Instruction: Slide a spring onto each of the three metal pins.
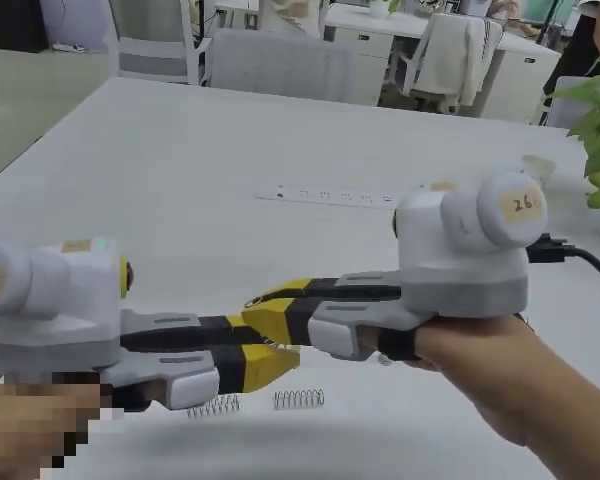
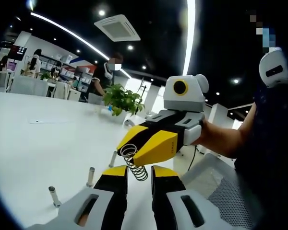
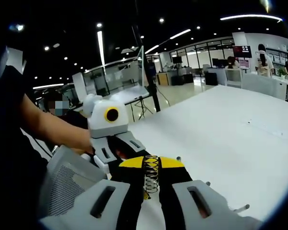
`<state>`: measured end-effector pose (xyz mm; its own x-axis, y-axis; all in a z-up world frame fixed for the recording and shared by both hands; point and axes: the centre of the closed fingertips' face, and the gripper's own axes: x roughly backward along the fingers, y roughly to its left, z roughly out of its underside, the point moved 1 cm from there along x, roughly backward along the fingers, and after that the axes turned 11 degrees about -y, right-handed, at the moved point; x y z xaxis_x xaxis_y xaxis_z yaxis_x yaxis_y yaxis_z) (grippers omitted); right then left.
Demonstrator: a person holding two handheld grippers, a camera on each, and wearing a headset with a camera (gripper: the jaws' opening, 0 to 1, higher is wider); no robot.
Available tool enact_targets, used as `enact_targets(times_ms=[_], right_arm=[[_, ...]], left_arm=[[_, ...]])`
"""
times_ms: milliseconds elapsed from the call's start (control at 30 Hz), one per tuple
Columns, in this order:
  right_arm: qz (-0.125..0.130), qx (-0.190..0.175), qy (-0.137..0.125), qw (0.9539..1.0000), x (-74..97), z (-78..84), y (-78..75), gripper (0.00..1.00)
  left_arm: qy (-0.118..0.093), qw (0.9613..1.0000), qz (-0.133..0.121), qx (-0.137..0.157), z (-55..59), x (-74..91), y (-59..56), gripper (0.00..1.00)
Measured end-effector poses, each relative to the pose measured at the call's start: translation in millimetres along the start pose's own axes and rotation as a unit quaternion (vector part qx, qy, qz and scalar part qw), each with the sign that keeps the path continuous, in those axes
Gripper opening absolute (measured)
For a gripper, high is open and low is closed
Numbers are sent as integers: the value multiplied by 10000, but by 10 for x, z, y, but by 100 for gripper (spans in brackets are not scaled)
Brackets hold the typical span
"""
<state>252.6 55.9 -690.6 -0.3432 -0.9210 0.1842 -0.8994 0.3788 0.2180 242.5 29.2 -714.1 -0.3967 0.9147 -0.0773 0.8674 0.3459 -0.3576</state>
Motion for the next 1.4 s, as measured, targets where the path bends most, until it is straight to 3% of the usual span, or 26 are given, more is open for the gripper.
enact_targets(times_ms=[100,367,567,767,933,1200,1267,1400], right_arm=[[-10,3,12,10000,-4,6,8,8],[-22,20,60,10000,29,20,23,8],[-42,43,148,9999,78,33,26,8],[-137,129,445,9988,139,114,49,8],[-225,226,723,9969,186,175,77,8],[-423,464,1379,9885,276,304,131,8],[-498,593,1613,9839,297,346,148,8],[-646,798,2075,9728,331,423,177,8]], left_arm=[[1,10000,4,-99,-3,3,1,6],[79,9997,14,-236,28,5,-5,4],[239,9985,-21,-501,72,24,10,2],[532,9946,30,-885,161,27,-18,2],[788,9894,122,-1210,224,21,-46,2],[1238,9761,317,-1759,354,1,-113,2],[1396,9703,408,-1935,405,-2,-136,2],[1600,9631,508,-2102,479,-4,-169,2]])
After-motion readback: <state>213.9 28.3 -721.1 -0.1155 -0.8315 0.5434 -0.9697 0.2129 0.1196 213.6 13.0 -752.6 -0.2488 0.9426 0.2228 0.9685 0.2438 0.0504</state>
